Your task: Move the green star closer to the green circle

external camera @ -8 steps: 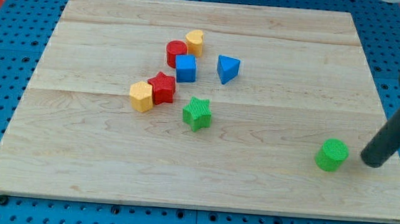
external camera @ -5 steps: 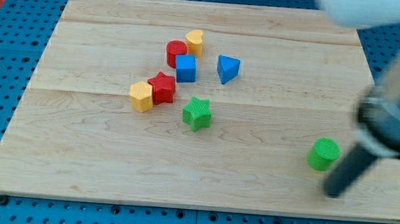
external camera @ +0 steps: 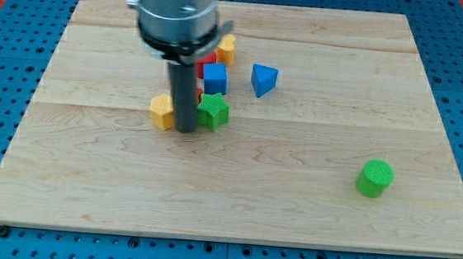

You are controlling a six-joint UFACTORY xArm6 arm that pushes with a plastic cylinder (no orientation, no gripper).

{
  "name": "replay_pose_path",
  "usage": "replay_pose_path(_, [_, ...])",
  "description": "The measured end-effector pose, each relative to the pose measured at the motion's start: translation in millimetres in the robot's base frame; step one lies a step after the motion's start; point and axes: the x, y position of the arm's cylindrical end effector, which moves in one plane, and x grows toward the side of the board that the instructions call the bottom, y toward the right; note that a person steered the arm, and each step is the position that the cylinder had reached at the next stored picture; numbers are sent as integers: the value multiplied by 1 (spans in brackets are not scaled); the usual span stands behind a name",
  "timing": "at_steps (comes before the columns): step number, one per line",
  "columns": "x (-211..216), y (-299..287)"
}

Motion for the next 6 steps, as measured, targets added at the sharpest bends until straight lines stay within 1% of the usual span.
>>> replay_pose_path(1, [-27, 17])
replay_pose_path(2, [-35, 102])
replay_pose_path(3, [2, 146])
replay_pose_path(4, [-37, 119])
replay_pose_path(5, [-46, 148])
replay_pose_path(6, [-33, 193])
